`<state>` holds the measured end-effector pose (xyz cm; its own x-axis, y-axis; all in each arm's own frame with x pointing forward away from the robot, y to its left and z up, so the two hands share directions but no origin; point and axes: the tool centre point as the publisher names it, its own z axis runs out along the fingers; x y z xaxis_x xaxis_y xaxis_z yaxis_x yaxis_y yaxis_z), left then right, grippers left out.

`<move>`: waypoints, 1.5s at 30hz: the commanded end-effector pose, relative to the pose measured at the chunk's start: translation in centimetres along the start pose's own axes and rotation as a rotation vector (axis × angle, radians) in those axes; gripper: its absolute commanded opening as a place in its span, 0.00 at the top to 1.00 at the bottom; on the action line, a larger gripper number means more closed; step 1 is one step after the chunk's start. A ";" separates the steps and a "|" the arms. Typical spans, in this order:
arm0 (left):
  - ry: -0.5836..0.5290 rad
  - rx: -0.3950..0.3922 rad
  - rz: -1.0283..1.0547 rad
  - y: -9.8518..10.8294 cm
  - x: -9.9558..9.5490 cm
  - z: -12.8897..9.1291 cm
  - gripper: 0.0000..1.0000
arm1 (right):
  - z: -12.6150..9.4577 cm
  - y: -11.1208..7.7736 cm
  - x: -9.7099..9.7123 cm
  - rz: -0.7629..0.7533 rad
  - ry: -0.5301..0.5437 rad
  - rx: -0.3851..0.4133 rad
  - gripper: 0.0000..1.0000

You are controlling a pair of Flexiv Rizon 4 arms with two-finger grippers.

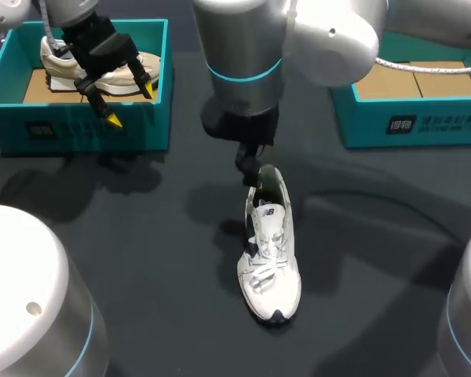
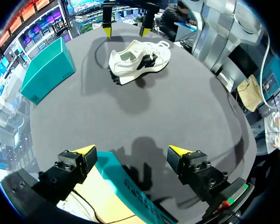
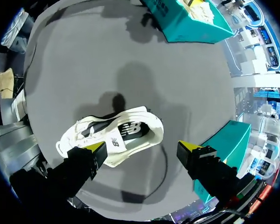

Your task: Take the shoe out of the shoebox, open the shoe tongue, remove and reinsert the insole, then place the shoe into the shoebox

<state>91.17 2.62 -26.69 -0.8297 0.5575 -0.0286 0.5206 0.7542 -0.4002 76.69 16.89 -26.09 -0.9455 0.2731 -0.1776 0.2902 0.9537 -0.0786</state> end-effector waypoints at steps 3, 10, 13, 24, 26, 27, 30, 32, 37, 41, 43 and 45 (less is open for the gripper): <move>-0.001 -0.002 0.000 0.0 0.1 0.0 0.00 | 2.7 0.3 -1.7 -0.143 0.048 -0.052 0.00; -0.001 -0.002 0.000 0.0 0.1 0.0 0.00 | 5.0 0.0 -2.8 -0.216 0.026 -0.063 0.00; -0.001 -0.002 0.000 0.0 0.1 0.0 0.00 | 5.9 0.0 -3.1 -0.239 0.011 -0.072 0.00; -0.001 -0.002 0.000 0.0 0.1 0.0 0.00 | 9.1 0.3 -3.8 -0.256 0.026 -0.091 0.00; -0.001 -0.002 0.000 0.0 0.1 0.0 0.00 | 9.5 0.3 -3.9 -0.257 0.031 -0.097 0.00; -0.001 -0.002 0.000 0.0 0.1 0.0 0.00 | 9.8 0.3 -3.9 -0.258 0.031 -0.101 0.00; -0.001 -0.002 0.000 0.0 0.1 0.0 0.00 | 10.6 0.2 -4.0 -0.261 0.041 -0.119 0.00; -0.001 -0.002 0.000 0.0 0.1 0.0 0.00 | 11.3 0.2 -4.1 -0.262 0.049 -0.138 0.00; -0.001 -0.002 0.000 0.0 0.1 0.0 0.00 | 12.7 0.2 -4.1 -0.270 0.073 -0.169 0.00; -0.001 -0.002 0.000 0.0 0.1 0.0 0.00 | 13.4 0.2 -4.2 -0.274 0.097 -0.179 0.00; -0.001 -0.002 0.000 0.0 0.1 0.0 0.00 | 13.5 0.3 -4.3 -0.275 0.104 -0.182 0.00; -0.001 -0.002 0.000 0.0 0.1 0.0 0.00 | 13.5 0.4 -4.3 -0.279 0.111 -0.182 0.00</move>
<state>91.17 2.62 -26.69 -0.8297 0.5575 -0.0286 0.5206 0.7542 -0.4002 82.65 14.36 -38.42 -0.9975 0.0040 -0.0711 -0.0008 0.9978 0.0667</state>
